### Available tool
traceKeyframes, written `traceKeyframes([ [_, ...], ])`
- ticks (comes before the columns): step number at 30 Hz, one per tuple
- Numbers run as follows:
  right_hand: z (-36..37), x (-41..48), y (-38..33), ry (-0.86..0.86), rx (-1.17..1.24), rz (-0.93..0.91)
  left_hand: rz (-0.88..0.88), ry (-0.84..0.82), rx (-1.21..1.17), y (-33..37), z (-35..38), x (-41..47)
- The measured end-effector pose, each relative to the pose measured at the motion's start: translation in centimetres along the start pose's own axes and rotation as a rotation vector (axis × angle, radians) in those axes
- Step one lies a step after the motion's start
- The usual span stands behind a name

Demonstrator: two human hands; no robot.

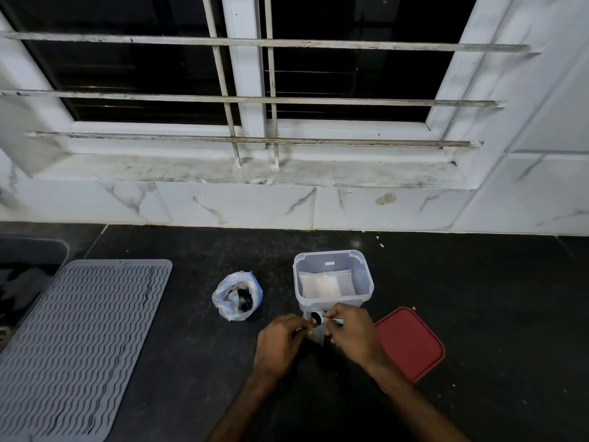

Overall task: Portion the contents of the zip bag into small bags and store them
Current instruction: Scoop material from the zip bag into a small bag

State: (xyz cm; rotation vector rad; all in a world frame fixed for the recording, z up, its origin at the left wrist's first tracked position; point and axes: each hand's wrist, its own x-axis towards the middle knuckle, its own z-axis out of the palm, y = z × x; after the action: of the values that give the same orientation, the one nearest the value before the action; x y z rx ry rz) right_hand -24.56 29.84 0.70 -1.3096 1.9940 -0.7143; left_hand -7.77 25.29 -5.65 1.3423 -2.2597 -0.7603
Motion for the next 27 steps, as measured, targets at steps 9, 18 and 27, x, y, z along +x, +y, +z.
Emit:
traceKeyframes([
  [9, -0.1, -0.8, -0.5, -0.073, -0.682, -0.293, -0.09, 0.042, -0.099, -0.1, -0.5, 0.1],
  [18, 0.3, -1.2, 0.5, 0.036, -0.514, -0.3, -0.133, 0.055, -0.146, -0.2, -0.2, 0.3],
  [27, 1.3, -0.4, 1.7, 0.05, 0.429, 0.114, -0.13, 0.093, -0.118, -0.4, -0.4, 0.4],
])
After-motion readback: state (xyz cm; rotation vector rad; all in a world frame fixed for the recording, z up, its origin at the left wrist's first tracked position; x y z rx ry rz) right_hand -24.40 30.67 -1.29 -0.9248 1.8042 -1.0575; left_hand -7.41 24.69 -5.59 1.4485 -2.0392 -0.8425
